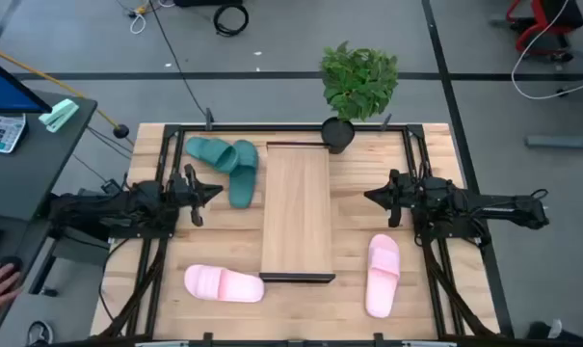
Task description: Pick and place slides into the shelf
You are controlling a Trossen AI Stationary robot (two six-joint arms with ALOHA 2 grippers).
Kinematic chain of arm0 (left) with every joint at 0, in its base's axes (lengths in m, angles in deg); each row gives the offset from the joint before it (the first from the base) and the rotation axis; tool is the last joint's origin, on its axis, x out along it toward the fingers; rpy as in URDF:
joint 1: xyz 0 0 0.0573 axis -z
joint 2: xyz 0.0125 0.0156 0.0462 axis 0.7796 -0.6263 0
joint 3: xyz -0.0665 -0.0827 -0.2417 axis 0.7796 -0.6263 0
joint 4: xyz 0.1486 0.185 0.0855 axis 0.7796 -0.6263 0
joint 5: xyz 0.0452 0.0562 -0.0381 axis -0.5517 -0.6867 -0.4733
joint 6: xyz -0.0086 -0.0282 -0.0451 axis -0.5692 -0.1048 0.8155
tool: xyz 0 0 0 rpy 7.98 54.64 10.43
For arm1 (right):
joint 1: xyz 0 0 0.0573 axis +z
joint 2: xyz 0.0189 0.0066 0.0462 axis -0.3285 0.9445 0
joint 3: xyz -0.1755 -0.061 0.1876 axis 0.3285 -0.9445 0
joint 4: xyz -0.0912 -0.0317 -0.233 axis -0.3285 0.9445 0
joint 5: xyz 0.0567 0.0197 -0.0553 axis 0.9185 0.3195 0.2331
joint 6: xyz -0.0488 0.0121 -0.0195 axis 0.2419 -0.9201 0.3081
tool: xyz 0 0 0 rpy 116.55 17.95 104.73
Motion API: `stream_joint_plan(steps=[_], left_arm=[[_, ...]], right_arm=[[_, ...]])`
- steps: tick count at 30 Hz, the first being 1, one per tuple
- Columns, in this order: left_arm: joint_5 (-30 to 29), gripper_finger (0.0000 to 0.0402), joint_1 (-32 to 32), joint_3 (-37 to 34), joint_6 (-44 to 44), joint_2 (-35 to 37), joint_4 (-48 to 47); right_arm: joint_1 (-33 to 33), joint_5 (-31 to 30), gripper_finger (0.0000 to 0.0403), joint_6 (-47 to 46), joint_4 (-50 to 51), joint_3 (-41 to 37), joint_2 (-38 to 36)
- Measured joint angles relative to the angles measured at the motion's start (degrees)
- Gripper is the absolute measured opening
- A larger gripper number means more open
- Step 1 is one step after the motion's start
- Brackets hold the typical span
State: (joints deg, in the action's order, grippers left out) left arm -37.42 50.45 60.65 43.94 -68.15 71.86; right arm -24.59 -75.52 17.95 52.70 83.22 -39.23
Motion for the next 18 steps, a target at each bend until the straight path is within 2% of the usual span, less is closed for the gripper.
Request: stream_joint_plan(steps=[18], left_arm=[[-0.02,0.0034,0.00,-0.01,0.00,-0.01,-0.01]], right_arm=[[0.00,0.00,0.0016,0.02,0.00,0.00,0.02]])
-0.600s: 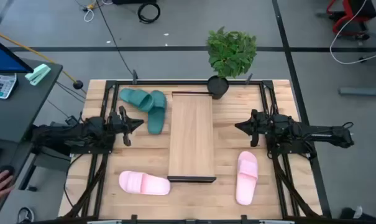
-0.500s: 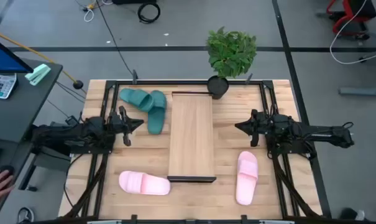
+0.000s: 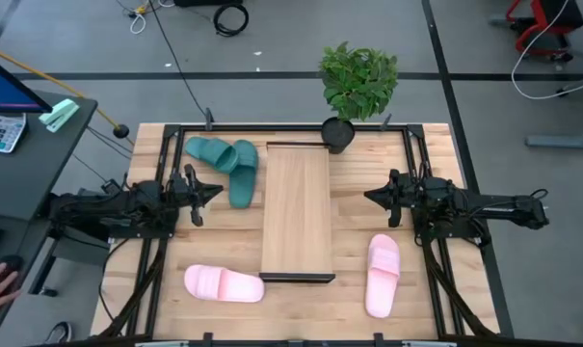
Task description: Pick and place slides into the shelf
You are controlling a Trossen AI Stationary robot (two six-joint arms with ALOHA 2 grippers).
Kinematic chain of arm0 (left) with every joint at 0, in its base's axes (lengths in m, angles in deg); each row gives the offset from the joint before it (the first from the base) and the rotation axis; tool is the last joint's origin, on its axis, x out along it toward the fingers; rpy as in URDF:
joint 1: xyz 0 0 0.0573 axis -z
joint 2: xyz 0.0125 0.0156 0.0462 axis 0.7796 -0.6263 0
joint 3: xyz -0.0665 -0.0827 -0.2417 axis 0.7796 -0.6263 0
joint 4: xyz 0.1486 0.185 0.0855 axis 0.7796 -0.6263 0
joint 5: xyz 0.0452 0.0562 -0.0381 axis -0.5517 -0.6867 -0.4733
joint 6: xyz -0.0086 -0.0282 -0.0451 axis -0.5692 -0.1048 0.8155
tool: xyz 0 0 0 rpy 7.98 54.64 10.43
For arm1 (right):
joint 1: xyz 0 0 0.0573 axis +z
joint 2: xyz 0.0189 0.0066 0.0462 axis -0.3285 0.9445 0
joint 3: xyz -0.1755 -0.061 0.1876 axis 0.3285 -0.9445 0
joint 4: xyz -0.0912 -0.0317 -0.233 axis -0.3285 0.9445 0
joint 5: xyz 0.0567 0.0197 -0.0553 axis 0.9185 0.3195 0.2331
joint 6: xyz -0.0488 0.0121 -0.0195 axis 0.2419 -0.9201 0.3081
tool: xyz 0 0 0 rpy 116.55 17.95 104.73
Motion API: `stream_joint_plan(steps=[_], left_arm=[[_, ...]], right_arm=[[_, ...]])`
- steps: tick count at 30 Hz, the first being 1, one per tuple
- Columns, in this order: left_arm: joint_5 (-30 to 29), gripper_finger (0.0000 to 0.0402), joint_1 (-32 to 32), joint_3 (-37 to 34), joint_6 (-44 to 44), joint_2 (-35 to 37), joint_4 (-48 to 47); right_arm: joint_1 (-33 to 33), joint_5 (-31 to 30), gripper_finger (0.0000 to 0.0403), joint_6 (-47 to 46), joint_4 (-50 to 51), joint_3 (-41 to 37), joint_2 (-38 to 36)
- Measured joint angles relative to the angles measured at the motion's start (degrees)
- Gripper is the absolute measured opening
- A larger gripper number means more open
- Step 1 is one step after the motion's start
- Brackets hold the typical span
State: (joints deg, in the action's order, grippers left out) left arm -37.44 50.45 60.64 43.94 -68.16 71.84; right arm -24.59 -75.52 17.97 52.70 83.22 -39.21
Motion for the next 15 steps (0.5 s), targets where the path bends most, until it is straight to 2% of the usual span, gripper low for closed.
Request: stream_joint_plan(steps=[9,15], left_arm=[[0.02,0.0023,-0.01,0.01,0.00,0.01,0.01],[0.01,0.0030,-0.02,0.00,0.00,0.00,0.00]], right_arm=[[0.00,0.02,0.0016,-0.02,0.00,-0.02,0.00],[0.00,0.02,0.0016,-0.01,0.00,-0.02,-0.02]])
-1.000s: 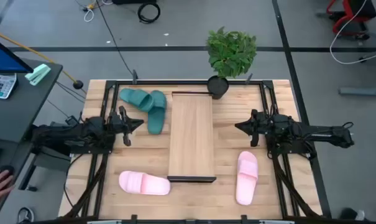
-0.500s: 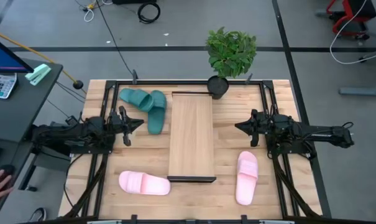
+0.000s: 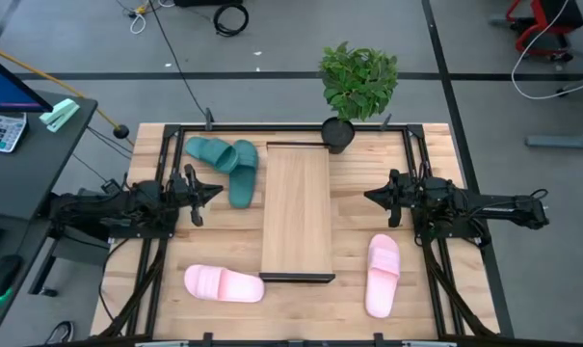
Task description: Pick and place slides into the shelf
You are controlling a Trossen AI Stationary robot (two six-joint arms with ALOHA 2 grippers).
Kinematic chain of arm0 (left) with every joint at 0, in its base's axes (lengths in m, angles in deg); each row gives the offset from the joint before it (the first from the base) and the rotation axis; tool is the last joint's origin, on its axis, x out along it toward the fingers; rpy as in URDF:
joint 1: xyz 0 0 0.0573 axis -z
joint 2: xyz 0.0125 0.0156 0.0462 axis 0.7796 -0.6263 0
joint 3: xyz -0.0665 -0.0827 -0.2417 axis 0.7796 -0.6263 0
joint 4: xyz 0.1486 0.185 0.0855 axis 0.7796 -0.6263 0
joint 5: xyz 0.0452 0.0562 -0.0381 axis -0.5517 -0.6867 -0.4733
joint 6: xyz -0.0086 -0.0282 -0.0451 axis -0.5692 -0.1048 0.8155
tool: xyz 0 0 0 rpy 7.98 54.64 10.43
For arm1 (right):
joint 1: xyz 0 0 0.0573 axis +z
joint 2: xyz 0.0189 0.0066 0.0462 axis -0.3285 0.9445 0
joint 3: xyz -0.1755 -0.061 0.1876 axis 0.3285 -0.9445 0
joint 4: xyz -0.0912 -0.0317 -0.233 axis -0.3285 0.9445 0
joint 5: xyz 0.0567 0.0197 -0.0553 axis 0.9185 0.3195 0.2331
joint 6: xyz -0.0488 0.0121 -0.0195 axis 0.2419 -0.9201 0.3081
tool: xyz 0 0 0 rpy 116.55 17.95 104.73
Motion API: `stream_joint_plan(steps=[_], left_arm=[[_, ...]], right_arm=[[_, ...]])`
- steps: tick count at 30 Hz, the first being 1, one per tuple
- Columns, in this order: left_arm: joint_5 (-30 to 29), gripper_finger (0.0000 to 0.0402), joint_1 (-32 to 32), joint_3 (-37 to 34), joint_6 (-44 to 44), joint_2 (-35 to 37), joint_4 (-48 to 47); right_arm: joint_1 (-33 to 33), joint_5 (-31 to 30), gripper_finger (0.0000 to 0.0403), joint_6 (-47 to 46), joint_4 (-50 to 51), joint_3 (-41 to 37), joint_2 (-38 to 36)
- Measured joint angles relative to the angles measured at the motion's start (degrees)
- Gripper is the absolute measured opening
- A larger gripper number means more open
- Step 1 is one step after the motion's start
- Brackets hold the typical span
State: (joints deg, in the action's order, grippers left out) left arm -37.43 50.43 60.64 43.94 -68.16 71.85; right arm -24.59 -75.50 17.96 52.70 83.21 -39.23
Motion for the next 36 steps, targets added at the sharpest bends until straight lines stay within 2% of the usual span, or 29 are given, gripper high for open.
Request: stream_joint_plan(steps=[36], left_arm=[[-0.01,0.0028,0.01,0.01,0.00,0.00,0.01]], right_arm=[[0.02,-0.02,0.0016,-0.01,0.00,0.00,0.02]])
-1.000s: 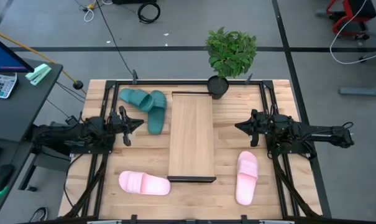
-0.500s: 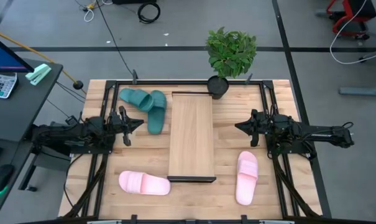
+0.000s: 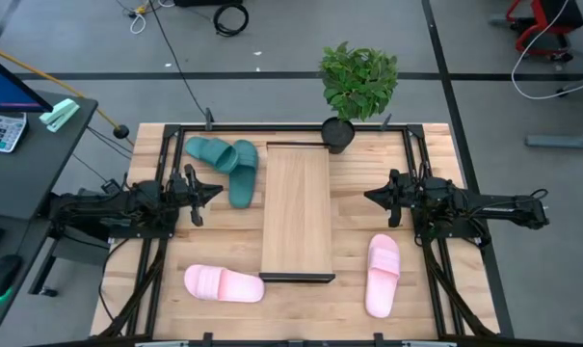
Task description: Pick and place slides into the shelf
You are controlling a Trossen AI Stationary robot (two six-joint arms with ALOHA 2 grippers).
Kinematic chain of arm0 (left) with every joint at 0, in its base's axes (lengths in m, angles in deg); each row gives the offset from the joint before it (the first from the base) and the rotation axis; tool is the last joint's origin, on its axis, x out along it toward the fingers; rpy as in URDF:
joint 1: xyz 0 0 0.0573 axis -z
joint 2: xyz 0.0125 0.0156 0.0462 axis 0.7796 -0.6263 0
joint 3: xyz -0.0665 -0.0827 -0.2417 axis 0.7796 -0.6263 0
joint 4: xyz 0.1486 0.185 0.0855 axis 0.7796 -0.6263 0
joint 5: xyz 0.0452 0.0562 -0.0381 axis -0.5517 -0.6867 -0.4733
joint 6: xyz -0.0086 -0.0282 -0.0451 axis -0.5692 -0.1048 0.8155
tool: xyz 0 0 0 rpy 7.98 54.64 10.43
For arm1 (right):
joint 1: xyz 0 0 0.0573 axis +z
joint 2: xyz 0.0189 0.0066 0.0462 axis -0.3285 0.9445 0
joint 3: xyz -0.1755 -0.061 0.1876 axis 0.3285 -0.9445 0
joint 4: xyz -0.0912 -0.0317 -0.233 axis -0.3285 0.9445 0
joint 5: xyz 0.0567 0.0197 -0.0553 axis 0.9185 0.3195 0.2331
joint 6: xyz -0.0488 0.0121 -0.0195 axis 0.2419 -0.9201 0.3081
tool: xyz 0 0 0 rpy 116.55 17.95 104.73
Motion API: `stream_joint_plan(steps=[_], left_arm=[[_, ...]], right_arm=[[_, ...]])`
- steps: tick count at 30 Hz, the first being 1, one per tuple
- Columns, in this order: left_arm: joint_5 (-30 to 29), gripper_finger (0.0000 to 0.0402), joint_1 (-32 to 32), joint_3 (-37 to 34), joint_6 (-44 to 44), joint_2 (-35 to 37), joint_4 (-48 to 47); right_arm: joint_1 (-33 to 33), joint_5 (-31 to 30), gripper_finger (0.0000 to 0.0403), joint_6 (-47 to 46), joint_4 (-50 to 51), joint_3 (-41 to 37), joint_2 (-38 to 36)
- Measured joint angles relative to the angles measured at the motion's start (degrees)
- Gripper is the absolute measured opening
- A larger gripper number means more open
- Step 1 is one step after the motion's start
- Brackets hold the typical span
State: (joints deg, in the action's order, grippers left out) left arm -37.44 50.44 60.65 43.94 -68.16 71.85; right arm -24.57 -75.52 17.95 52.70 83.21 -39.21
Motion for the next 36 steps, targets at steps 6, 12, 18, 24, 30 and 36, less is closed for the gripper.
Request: stream_joint_plan(steps=[6,12,18,24,30,36], left_arm=[[0.01,0.0028,0.00,-0.02,0.00,-0.01,-0.01],[-0.14,0.0036,0.01,0.00,0.00,0.00,0.27],[-0.18,0.0030,0.00,0.00,2.79,-0.01,0.40],[-0.18,0.0023,0.01,0.00,7.83,0.01,0.55],[-0.11,0.0031,-0.01,0.00,7.32,-0.01,0.69],[-0.70,0.0030,-0.01,0.00,6.35,-0.01,0.62]], right_arm=[[0.00,0.01,0.0016,0.01,0.00,0.00,-0.01],[-0.02,0.00,0.0016,0.02,0.00,0.00,-0.02],[-0.01,0.01,0.0016,0.01,0.00,0.01,-0.02],[-0.02,0.01,0.0016,0.00,0.00,0.01,0.00],[-0.02,0.01,0.0016,0.00,0.00,0.01,-0.02],[-0.01,0.00,0.0016,0.53,0.00,0.01,0.00]])
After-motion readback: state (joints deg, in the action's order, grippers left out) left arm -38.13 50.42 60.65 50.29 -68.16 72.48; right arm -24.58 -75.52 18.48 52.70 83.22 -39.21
